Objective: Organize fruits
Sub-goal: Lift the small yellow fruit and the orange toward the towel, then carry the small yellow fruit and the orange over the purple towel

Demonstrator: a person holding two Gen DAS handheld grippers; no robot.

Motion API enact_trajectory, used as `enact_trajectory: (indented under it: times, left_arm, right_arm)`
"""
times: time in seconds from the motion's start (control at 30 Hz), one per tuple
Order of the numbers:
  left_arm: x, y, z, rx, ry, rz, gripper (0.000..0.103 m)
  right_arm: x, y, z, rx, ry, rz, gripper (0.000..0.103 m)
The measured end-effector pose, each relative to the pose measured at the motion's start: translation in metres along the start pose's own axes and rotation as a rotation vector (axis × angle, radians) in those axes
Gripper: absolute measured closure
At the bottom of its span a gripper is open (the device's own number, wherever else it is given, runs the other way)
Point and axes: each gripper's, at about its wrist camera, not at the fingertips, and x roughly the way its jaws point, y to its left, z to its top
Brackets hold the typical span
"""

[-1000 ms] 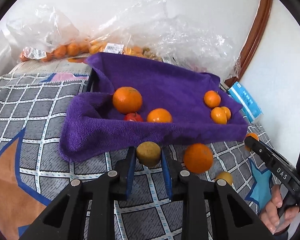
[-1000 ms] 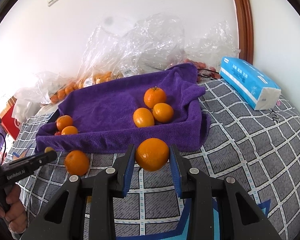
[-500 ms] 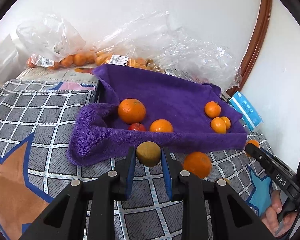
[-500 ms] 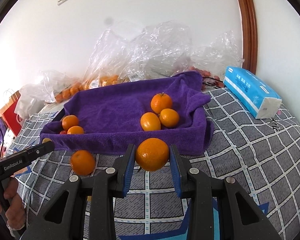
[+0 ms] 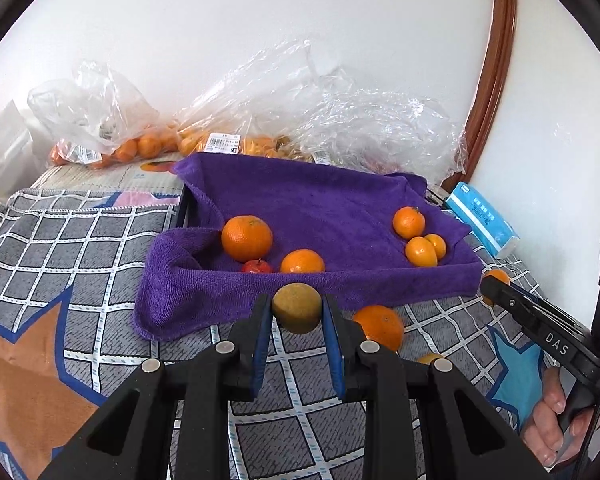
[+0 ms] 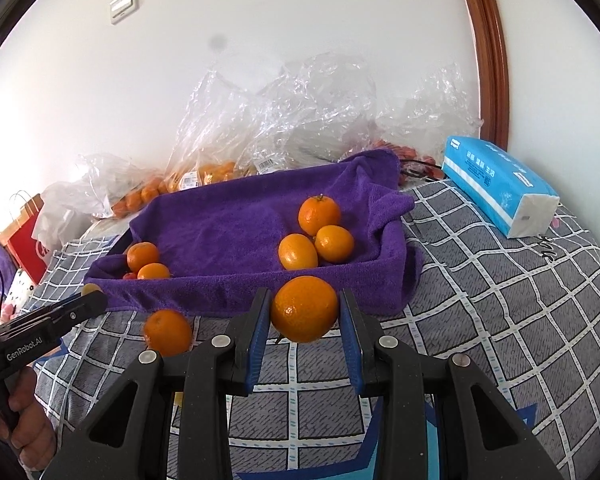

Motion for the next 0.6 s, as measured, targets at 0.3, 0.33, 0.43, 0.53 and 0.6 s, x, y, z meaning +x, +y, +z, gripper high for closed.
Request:
enact_trajectory:
  times: [0.3,0.33,0.43,0.53,0.6]
  left_arm:
    - [-0.003,0.006,0.002,-0.034,-0.016,0.006,0.079]
    - [-0.003,0.007,0.003,-0.042,-0.021,0.006,0.079]
    - [-0.004,0.01,0.003,-0.061,-0.025,0.008,0.079]
    - [-0.004,0.012,0.004,-0.072,-0.025,0.007,0.079]
    - [-0.005,0.012,0.005,-0.075,-0.03,0.008,0.079]
  right_arm:
    - [-0.001,-0.001,0.001,0.013,-0.004,-0.005,0.069]
    - [-0.001,-0.001,0.001,0.013,-0.006,-0.008,0.069]
    - [-0.002,-0.001,0.001,0.014,-0.009,-0.015,0.069]
    - [-0.003,-0.002,0.0,0.02,-0.004,-0.022,0.069]
    - [-0.004,-0.002,0.0,0.02,-0.003,-0.027,0.069]
